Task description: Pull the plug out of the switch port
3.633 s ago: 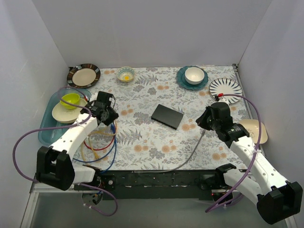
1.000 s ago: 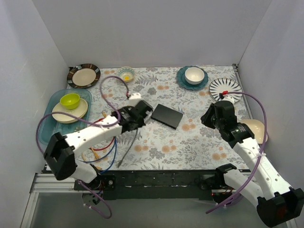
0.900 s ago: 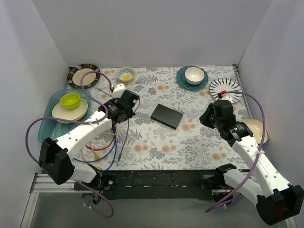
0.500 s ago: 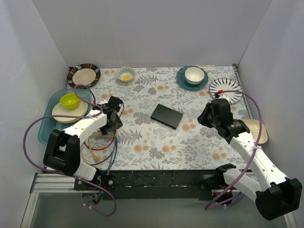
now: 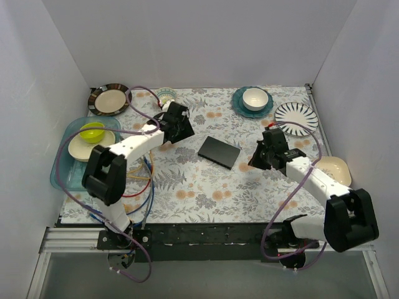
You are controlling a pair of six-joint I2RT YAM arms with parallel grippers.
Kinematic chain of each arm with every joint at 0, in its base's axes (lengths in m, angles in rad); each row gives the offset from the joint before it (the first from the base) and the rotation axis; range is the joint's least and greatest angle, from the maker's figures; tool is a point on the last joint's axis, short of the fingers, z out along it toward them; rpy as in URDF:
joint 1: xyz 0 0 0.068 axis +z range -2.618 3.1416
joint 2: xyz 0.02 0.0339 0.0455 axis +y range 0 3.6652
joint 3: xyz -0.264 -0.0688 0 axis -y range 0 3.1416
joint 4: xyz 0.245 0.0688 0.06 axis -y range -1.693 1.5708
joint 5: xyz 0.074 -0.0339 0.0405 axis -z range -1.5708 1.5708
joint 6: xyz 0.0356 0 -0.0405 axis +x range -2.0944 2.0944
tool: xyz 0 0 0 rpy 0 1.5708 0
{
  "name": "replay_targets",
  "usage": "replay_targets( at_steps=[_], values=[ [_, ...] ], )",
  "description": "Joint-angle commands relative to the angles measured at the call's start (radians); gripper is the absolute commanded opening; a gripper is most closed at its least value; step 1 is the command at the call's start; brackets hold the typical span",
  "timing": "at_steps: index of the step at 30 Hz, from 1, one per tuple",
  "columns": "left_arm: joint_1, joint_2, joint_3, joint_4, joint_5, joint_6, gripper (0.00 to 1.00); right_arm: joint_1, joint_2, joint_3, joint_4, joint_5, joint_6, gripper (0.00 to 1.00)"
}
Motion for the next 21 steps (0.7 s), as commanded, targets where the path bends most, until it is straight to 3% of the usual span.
replay_targets(
  at_steps=[1,8,13,18,21],
  values=[
    [0.009,0.187,0.094,0.077,0.080,0.003,0.47,-0.002,0.119,-0.006,0.120,-0.136,0.036,0.01],
    [0.027,0.420,0.187,0.080,0.171,-0.037,0.39,-0.004,0.332,0.060,0.184,-0.190,0.079,0.01],
    [0.033,0.442,0.184,0.095,0.298,-0.051,0.33,-0.004,0.442,0.123,0.213,-0.224,0.113,0.01],
    [0.029,0.321,-0.036,0.187,0.412,-0.097,0.16,-0.004,0.534,0.193,0.215,-0.234,0.109,0.01],
    [0.027,0.205,-0.175,0.205,0.415,-0.132,0.14,-0.004,0.552,0.222,0.212,-0.234,0.101,0.01]
  ],
)
